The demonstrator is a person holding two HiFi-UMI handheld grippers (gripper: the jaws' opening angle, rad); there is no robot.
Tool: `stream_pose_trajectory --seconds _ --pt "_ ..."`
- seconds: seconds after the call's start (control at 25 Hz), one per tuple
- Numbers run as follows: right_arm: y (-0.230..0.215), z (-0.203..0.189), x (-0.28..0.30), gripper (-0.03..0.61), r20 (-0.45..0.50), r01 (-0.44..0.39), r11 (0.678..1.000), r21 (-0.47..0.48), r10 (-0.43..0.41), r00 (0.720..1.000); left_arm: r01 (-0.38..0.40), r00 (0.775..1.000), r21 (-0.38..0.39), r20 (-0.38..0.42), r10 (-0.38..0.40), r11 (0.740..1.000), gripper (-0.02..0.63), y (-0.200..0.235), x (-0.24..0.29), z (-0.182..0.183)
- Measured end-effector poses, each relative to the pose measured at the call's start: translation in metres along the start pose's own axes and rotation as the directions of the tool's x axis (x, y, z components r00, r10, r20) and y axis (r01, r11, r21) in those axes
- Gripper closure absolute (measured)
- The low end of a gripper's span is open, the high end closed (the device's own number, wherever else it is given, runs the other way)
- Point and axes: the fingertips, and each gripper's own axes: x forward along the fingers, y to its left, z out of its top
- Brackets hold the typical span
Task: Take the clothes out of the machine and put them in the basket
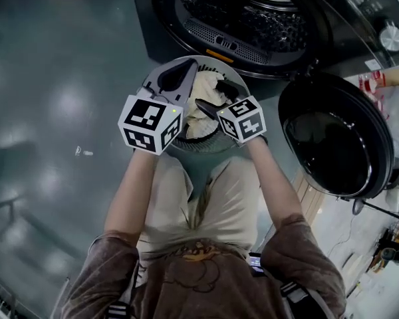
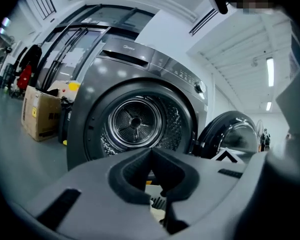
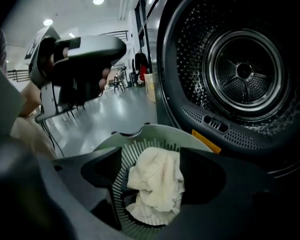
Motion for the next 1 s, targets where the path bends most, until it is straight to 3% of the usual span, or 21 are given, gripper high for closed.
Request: stream_pose_trajectory --seconds 0.16,0.32,0.72,1.0 --pt "-0.002 0.048 -0.035 0.208 0.045 0.01 0.999 0.04 -0.011 0.999 -0.023 0.999 -0.046 -0.037 0.021 0.999 0.611 0.002 -0.003 0.027" --pt "-0.002 0.107 -0.081 0.206 0.087 0.023 0.997 0.077 -0.03 0.996 -0.013 0.997 -0.049 -0.083 0.009 0.999 0.611 -0.005 -0.018 0.081" --pt "0.039 0.259 -0.242 0.218 0.137 0.007 0.987 0.162 -0.03 0.99 0.021 0.985 -0.053 -0.169 -0.029 0.998 0.611 -0.041 -0.079 0.258" --pt "0.072 0.355 -0.347 0.247 0.208 0.008 0.98 0.196 -0.05 0.977 0.033 0.985 -0.059 -0.168 -0.043 0.998 0.611 -0.075 -0.111 0.373"
